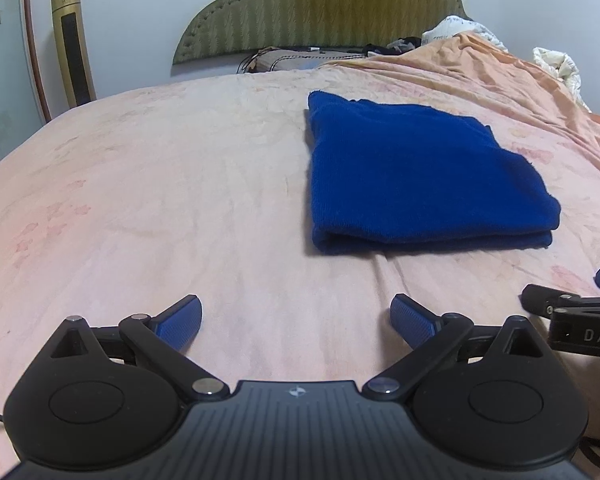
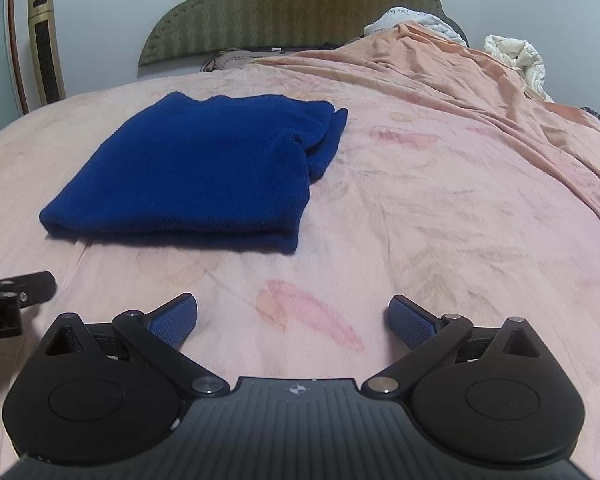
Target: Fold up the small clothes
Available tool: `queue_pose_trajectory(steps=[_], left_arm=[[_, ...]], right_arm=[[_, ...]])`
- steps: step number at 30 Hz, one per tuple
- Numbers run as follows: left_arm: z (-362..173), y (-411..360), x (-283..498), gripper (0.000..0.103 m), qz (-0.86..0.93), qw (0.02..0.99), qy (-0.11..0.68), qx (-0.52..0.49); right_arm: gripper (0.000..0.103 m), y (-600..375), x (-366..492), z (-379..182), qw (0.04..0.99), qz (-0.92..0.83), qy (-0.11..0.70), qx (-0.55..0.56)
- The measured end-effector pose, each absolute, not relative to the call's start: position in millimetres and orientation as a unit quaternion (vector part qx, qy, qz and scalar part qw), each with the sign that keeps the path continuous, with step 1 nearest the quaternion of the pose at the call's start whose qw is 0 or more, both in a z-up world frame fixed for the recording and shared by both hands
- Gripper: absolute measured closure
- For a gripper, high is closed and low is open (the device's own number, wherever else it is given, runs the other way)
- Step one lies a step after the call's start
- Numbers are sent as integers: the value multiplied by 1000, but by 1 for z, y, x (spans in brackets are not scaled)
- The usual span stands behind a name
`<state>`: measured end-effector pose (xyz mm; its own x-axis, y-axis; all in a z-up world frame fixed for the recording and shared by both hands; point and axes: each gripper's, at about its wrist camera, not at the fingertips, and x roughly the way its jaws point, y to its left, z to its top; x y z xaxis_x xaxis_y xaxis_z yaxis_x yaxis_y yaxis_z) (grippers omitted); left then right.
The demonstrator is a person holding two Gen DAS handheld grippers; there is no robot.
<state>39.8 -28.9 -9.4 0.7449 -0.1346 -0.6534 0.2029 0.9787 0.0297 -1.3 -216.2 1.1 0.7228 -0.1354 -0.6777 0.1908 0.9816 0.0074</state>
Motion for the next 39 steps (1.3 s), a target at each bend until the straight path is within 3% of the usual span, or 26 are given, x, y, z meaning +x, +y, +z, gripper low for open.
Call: queue_pose_trajectory(steps=[18, 39], left_arm=[[-16, -28, 50, 0, -76, 924, 371, 45], [-22, -31, 43, 0, -69, 933, 349, 47]], right_arm=[[0, -221, 9, 1, 927, -77, 365, 39], [0, -222, 7, -1, 932, -74, 352, 40]])
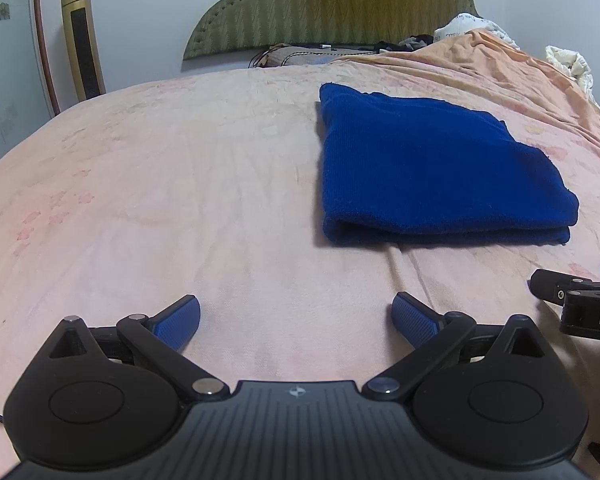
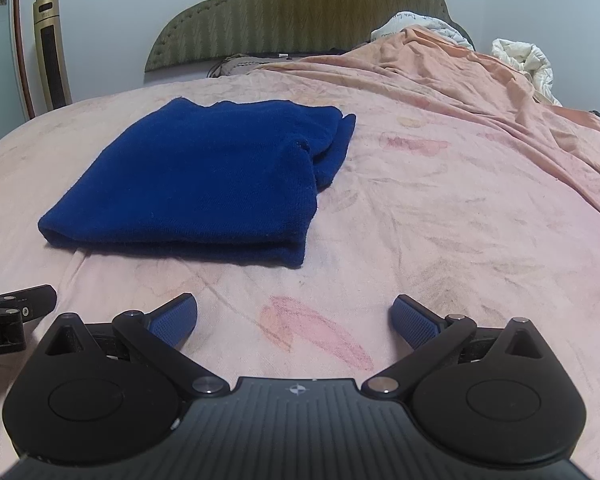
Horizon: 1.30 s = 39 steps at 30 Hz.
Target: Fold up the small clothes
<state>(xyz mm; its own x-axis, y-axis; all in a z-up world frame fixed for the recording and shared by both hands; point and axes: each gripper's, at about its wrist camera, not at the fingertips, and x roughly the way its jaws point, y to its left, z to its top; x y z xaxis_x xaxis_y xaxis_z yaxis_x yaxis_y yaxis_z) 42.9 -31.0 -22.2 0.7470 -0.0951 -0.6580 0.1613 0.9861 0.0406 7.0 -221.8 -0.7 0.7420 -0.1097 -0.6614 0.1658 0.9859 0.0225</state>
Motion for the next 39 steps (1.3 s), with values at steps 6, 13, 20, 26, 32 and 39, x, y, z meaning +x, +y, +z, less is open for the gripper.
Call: queue_pose_trajectory(steps=[6, 13, 20, 26, 32, 39], left_arm=[[-22, -31, 43, 0, -69, 933, 349, 47], [-22, -31, 43, 0, -69, 933, 349, 47], [-20, -33, 43, 0, -71, 930, 355, 56], [-14, -32, 42, 0, -75, 925, 369, 59], [-7, -31, 44, 0, -65, 921, 380, 62], [-3, -34, 42, 0, -64, 920, 379, 71]], right_arm=[[0, -221, 8, -1, 932, -72, 352, 39], [0, -221, 7, -1, 932, -72, 352, 40], [0, -219, 7, -1, 933, -75, 351, 37], [1, -222, -1, 4, 931, -91, 348, 63], [0, -220, -8, 14, 929, -84, 353, 74], [0, -214, -11, 22, 931, -80, 351, 63]])
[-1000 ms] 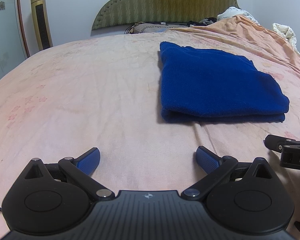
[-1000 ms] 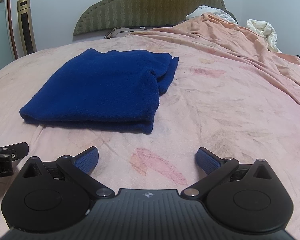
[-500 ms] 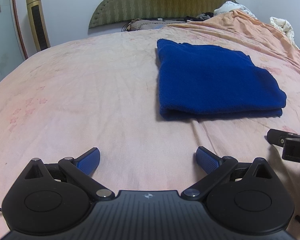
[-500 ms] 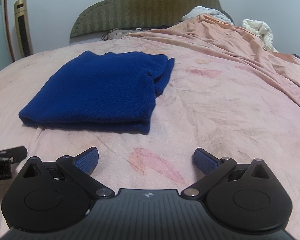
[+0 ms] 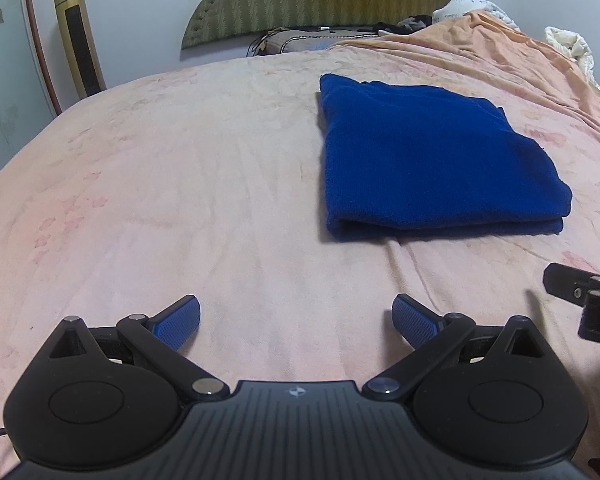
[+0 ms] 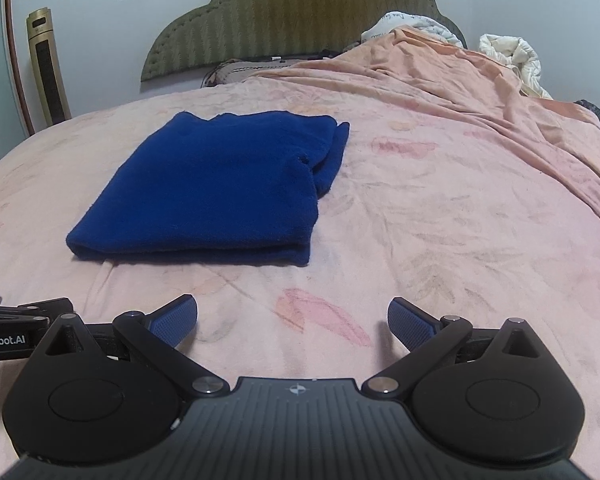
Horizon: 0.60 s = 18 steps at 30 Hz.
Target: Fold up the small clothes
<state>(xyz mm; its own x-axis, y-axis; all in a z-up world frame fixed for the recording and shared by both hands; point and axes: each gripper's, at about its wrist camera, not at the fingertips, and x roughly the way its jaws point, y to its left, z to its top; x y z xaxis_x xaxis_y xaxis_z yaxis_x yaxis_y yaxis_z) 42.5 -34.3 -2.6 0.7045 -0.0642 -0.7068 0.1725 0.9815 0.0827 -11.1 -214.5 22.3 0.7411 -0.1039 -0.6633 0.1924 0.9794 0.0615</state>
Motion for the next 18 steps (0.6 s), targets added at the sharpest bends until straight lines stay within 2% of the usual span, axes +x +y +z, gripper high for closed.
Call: queue_pose_trajectory(steps=[18], left_arm=[[-1, -29, 43, 0, -55, 921, 380, 68]], right_arm=[[0, -210, -15, 23, 931, -74, 350, 66]])
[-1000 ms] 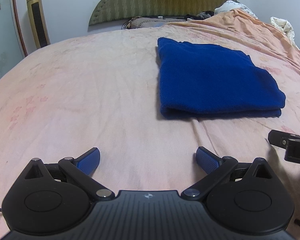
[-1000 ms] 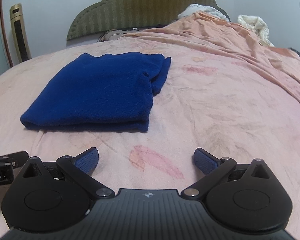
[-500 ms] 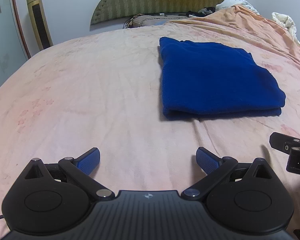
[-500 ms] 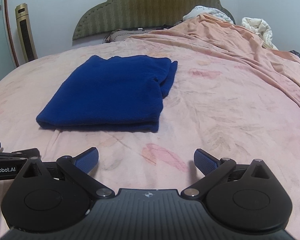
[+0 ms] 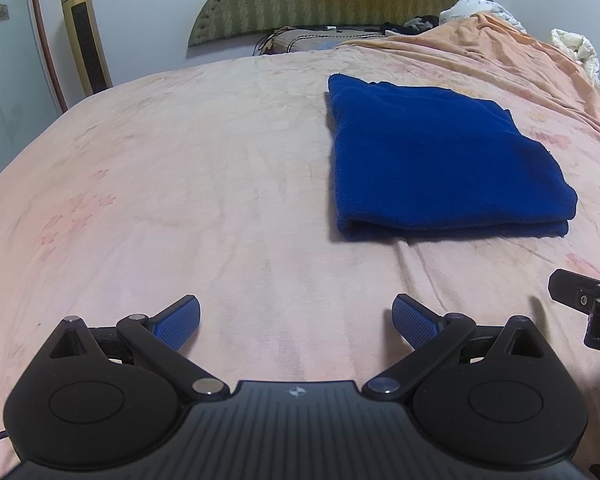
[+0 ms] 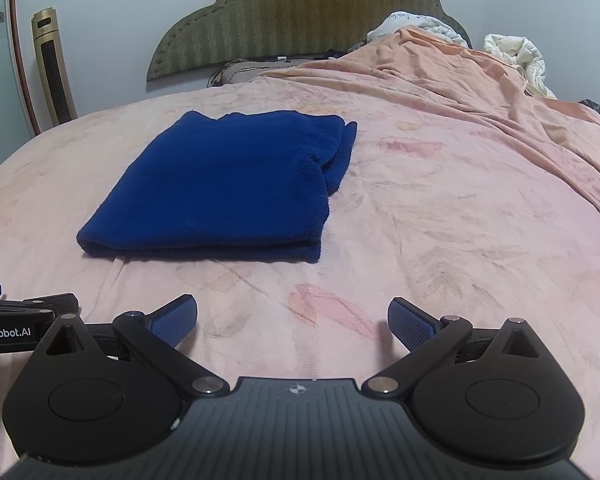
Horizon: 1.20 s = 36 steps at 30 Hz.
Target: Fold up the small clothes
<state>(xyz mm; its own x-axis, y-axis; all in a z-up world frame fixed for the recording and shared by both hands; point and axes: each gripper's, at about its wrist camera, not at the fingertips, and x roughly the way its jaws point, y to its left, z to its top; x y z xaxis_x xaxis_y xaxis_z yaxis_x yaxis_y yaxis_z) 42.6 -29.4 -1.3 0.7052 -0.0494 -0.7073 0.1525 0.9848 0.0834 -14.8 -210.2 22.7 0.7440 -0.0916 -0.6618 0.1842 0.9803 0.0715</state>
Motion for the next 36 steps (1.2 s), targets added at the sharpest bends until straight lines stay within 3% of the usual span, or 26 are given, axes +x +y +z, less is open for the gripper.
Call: queue_pose_trajectory(steps=[36], left_arm=[[-1, -27, 40, 0, -45, 921, 381, 71]], right_arm=[[0, -206, -21, 23, 932, -65, 349, 73]])
